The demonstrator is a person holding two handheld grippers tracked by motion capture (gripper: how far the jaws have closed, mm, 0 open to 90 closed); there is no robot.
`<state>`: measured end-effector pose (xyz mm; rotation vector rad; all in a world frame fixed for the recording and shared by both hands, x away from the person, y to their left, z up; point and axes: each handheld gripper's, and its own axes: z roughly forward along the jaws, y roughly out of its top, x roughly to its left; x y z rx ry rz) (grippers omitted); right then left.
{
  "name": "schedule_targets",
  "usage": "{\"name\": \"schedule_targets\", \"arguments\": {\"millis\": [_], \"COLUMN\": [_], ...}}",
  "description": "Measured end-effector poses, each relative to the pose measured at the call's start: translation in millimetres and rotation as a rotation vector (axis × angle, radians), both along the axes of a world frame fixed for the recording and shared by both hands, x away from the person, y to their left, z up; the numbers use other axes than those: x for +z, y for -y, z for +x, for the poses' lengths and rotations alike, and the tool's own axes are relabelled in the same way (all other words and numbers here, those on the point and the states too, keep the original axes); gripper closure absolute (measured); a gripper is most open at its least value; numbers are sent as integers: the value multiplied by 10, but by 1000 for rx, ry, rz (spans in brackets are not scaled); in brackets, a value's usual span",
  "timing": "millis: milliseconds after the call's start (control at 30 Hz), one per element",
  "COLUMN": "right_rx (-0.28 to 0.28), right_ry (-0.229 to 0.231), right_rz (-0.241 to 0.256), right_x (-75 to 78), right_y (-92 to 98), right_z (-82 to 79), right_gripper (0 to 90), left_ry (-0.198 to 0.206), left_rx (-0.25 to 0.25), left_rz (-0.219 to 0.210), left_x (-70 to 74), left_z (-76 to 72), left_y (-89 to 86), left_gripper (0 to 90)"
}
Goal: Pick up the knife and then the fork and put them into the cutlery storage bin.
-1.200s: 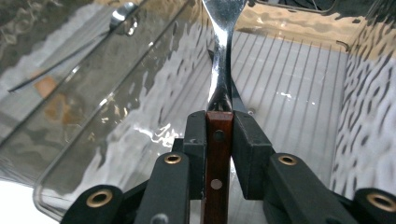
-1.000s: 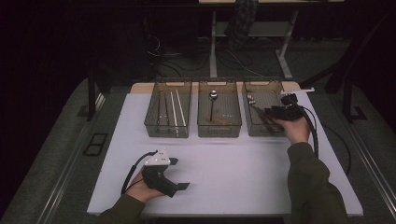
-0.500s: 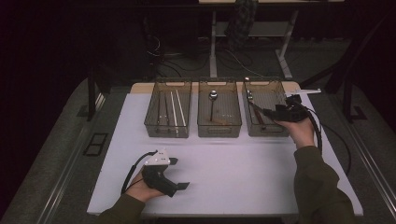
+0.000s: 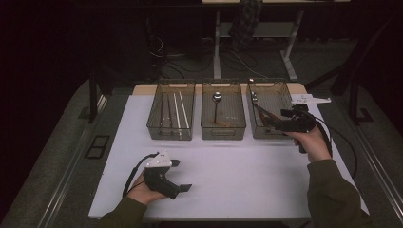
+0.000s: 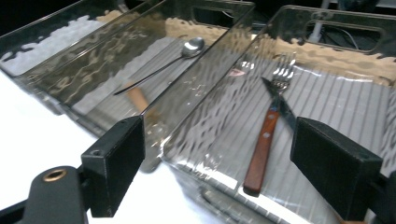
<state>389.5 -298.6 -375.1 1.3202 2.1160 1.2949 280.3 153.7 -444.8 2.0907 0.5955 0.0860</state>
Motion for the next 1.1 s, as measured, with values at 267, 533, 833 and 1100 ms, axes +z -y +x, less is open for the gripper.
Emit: {"name": "schedule_targets", "arguments": {"millis": [267, 533, 833, 1100], "right_rx": [58, 112, 170, 210], "right_ry": [29, 43, 62, 61], "right_rz": [-8, -20, -45, -30], "right_x": [-73, -198, -322, -426], "right_y": [-78, -141, -155, -119], "right_z": [-233, -484, -746, -937], "right_gripper": [147, 147, 147, 147], "left_ry": [0, 4, 12, 16], "left_rx": [8, 12, 5, 1], "left_rz": [-1, 7, 4, 0], "left_x": [0, 3, 22, 34], "left_z": [10, -1, -20, -26], "left_y": [0, -5, -2, 1], "left_gripper": [0, 0, 0, 0]}}
